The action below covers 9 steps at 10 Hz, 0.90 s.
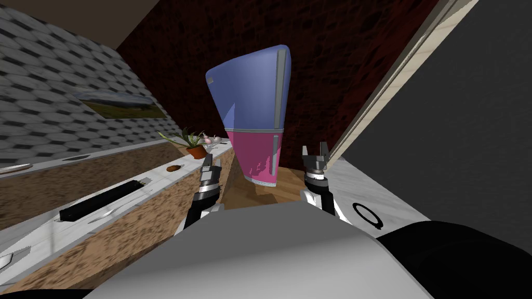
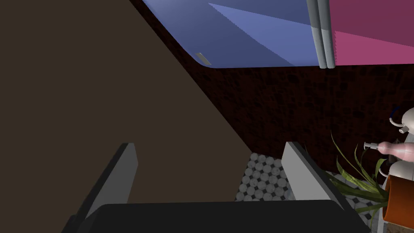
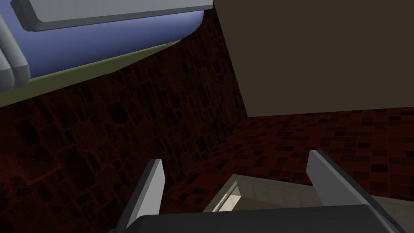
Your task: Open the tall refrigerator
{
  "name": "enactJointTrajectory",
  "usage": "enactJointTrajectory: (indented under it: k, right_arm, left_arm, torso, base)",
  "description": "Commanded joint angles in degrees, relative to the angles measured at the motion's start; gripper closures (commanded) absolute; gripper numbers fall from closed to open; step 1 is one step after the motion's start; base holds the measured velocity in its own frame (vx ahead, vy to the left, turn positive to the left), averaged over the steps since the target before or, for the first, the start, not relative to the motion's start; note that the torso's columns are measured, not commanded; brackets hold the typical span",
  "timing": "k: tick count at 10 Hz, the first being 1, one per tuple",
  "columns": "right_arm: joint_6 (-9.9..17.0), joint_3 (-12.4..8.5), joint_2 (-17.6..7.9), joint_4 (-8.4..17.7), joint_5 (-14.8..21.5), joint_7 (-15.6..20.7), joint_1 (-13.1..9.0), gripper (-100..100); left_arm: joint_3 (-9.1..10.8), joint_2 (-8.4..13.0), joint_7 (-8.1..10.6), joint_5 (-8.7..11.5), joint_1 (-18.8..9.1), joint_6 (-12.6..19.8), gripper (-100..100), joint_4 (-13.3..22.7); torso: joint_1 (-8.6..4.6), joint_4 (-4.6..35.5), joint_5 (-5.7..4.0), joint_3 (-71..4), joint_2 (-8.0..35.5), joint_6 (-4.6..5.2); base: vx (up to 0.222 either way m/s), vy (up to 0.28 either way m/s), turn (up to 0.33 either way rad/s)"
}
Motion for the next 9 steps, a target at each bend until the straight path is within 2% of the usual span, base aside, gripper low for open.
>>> enactJointTrajectory:
  k: [1,9]
  right_arm:
    - [0.0,0.0,0.0,0.0,0.0,0.0,0.0,0]
    - [0.0,0.0,0.0,-0.02,0.0,0.0,0.0,0]
  left_arm:
    - [0.0,0.0,0.0,0.0,0.0,0.0,0,0.0]
    - [0.0,0.0,0.0,0.0,0.0,-0.01,0,-0.02]
  torso:
    - [0.0,2.35,0.0,-4.67,2.32,0.0]
    - [0.0,35.37,0.0,-70.73,35.39,0.0]
  base:
    - [0.0,0.0,0.0]
    - [0.0,0.0,0.0]
